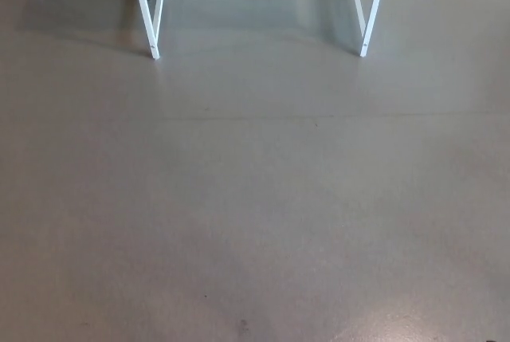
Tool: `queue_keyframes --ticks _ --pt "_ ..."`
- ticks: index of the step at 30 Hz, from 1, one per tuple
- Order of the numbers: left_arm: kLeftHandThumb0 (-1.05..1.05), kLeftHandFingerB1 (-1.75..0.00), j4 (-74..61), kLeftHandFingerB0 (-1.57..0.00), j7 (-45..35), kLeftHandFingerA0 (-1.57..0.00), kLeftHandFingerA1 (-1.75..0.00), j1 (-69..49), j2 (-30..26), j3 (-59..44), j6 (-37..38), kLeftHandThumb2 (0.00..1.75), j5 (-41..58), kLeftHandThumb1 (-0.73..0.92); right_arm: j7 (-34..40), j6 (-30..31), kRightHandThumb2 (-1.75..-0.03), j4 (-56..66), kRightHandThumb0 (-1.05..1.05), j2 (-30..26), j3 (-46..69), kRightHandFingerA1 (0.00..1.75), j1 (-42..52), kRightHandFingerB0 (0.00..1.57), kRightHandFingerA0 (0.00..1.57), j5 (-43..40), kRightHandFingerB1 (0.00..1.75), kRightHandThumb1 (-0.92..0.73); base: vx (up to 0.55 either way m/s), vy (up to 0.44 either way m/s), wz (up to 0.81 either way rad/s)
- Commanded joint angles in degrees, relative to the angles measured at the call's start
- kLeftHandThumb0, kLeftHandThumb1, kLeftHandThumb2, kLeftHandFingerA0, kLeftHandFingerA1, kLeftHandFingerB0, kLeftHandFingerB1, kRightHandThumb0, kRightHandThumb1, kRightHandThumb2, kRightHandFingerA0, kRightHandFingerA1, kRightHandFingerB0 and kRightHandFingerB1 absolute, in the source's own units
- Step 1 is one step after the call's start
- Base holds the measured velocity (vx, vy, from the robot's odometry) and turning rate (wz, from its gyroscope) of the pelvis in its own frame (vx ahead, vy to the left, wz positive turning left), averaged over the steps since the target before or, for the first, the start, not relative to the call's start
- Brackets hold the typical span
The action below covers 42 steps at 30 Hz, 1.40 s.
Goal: The robot walk towards a table in front and uses its left hand to pickup a tennis ball on the left side and put it in a container on the right hand side
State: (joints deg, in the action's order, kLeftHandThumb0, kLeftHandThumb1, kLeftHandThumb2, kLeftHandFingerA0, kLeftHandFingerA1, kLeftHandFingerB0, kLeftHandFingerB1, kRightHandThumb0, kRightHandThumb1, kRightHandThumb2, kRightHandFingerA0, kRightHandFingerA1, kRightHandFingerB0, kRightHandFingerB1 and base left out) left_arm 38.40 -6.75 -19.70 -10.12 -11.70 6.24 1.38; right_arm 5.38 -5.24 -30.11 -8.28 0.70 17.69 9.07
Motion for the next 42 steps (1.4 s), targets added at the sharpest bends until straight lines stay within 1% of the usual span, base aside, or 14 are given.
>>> queue_keyframes --ticks 1,2,17,21,22,23,24,25,28,29,30,33,35,42 --pt "-0.17 -0.31 -3.9 -0.3 -1.6 -0.38 -0.36 -1.8 0.4 -0.6 -0.5 0.59 2.4 0.64 2.5 -2.6 -0.75 -0.4 -0.12 -0.1 0.6 0.6 0.8 0.07 0.19 0.5 0.43 -0.78 0.0 0.0 0.0" --pt "-0.16 -0.31 -4.2 -0.29 -1.7 -0.37 -0.36 -1.9 0.3 -0.5 -0.3 0.59 2.1 0.64 2.5 -2.7 -0.8 -0.4 -0.09 0.0 0.6 0.62 0.8 0.04 0.21 0.3 0.44 -0.76 0.0 0.0 0.0" --pt "-0.16 -0.31 -4.3 -0.29 -2.2 -0.39 -0.36 -2.2 0.8 -1.2 0.5 0.59 3.1 0.64 2.2 -2.8 -0.77 0.7 -0.07 0.1 0.6 0.6 1.1 0.03 0.22 0.0 0.42 -0.78 0.01 0.002 0.05" --pt "-0.17 -0.31 -5.2 -0.28 -2.0 -0.37 -0.34 -1.0 2.9 -3.0 1.7 0.59 5.6 0.62 2.5 -2.9 -0.75 -0.1 -0.09 -0.2 0.7 0.61 -0.6 0.07 0.19 0.2 0.44 -0.78 0.09 0.246 -0.26" --pt "-0.15 -0.45 -4.5 -0.13 -3.3 -0.28 -0.52 -0.1 2.9 -3.5 2.0 0.87 6.4 0.45 2.2 -2.3 -0.77 0.2 -0.13 -0.3 0.9 0.62 -1.2 0.05 0.2 0.1 0.44 -0.77 0.04 0.552 -0.18" --pt "-0.15 -0.45 -4.0 -0.13 -4.0 -0.29 -0.53 0.9 2.9 -3.9 2.0 0.87 7.0 0.46 2.1 -1.9 -0.77 0.2 -0.13 -0.5 0.8 0.61 -2.0 0.07 0.2 0.3 0.43 -0.77 0.07 -0.078 -0.07" --pt "-0.15 -0.45 -3.8 -0.13 -4.1 -0.29 -0.53 1.4 2.9 -4.1 2.0 0.87 7.2 0.46 2.2 -1.7 -0.77 0.2 -0.13 -0.6 0.7 0.61 -2.5 0.07 0.2 0.4 0.43 -0.77 0.0 0.0 0.0" --pt "-0.21 -0.31 -3.3 -0.28 -4.4 -0.42 -0.35 2.2 3.0 -4.5 2.6 0.6 7.6 0.65 2.1 -1.5 -0.78 0.0 -0.1 -0.6 0.7 0.61 -3.2 0.03 0.22 0.4 0.43 -0.77 0.14 0.193 -0.11" --pt "-0.21 -0.31 -2.0 -0.28 -5.1 -0.39 -0.35 2.0 3.2 -5.1 4.9 0.6 7.7 0.65 1.4 -1.0 -0.77 0.5 -0.08 0.0 1.2 0.6 -2.8 0.02 0.2 -0.9 0.42 -0.79 0.16 0.137 0.0" --pt "-0.2 -0.31 -1.6 -0.27 -5.6 -0.39 -0.35 2.0 3.3 -5.3 5.1 0.6 8.1 0.64 1.4 -0.9 -0.72 0.9 -0.1 -0.1 1.1 0.58 -2.4 0.06 0.17 -0.7 0.42 -0.82 0.21 0.055 0.09" --pt "-0.17 -0.31 -1.3 -0.27 -6.0 -0.39 -0.35 2.0 3.4 -5.6 5.1 0.59 8.5 0.63 1.4 -0.9 -0.76 1.2 -0.09 -0.1 1.0 0.6 -2.1 0.02 0.2 -0.6 0.42 -0.79 0.21 0.01 0.09" --pt "-0.17 -0.31 0.3 -0.27 -7.0 -0.38 -0.35 2.5 3.2 -5.7 6.8 0.59 8.5 0.65 1.2 -1.0 -0.77 1.4 -0.08 -0.3 0.7 0.61 -2.1 0.02 0.21 -0.4 0.42 -0.79 0.18 -0.063 0.12" --pt "-0.2 -0.31 1.2 -0.27 -7.2 -0.39 -0.35 2.9 3.0 -5.8 7.6 0.6 8.4 0.65 1.1 -0.6 -0.73 1.7 -0.12 -0.3 0.6 0.59 -2.4 0.06 0.18 -0.3 0.42 -0.81 0.22 -0.127 0.12" --pt "-0.16 -0.31 3.5 -0.27 -6.1 -0.37 -0.36 1.9 2.9 -4.8 11.2 0.59 6.3 0.66 0.2 0.6 -0.72 3.5 -0.13 -0.9 -0.1 0.57 -1.6 0.04 0.17 0.0 0.41 -0.82 0.25 -0.254 0.15"
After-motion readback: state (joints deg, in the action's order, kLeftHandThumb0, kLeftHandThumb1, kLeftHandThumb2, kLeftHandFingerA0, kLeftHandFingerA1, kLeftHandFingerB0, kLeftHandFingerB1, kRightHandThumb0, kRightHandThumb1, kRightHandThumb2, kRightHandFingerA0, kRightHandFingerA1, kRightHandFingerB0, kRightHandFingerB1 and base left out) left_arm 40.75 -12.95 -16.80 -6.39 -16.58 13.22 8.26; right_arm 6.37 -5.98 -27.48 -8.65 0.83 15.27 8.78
